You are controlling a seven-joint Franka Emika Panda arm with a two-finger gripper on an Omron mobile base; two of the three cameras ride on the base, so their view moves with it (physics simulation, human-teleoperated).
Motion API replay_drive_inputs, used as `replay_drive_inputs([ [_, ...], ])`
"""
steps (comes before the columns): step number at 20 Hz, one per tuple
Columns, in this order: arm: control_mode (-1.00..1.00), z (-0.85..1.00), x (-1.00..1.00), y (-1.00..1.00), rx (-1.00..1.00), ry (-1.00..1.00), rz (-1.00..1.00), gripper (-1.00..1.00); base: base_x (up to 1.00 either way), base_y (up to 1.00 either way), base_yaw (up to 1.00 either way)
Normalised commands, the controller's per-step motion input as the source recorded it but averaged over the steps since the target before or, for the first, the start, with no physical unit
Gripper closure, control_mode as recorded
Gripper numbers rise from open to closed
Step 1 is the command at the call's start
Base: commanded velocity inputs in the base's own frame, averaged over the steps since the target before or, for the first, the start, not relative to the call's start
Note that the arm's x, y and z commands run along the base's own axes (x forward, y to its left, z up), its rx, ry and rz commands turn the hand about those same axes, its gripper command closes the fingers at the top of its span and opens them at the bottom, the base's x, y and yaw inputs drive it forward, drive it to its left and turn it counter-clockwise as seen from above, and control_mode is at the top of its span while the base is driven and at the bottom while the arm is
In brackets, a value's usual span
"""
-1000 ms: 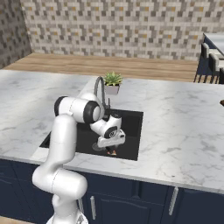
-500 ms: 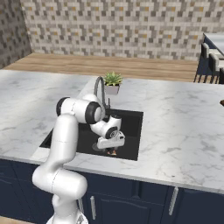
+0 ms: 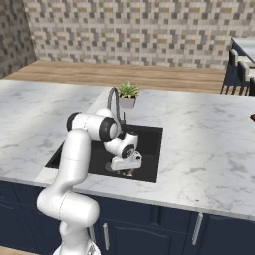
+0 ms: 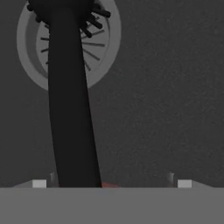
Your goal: Pick up the dish brush and bar soap from the sink, and place them back in the cabinet, and close the cabinet door.
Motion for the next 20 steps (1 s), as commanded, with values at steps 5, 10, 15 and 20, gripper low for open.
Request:
replay_drive_inputs([
  [5, -1.00, -0.02, 0.00, 0.00, 0.00, 0.01, 0.00, 1.00, 0.00, 0.00, 0.00],
  [10, -1.00, 0.00, 0.00, 0.00, 0.00, 0.00, 0.00, 1.00, 0.00, 0.00, 0.00],
  [15, -1.00, 0.05, 0.00, 0.00, 0.00, 0.00, 0.00, 1.00, 0.00, 0.00, 0.00],
  [20, -1.00, 0.27, 0.00, 0.00, 0.00, 0.00, 0.00, 1.00, 0.00, 0.00, 0.00],
])
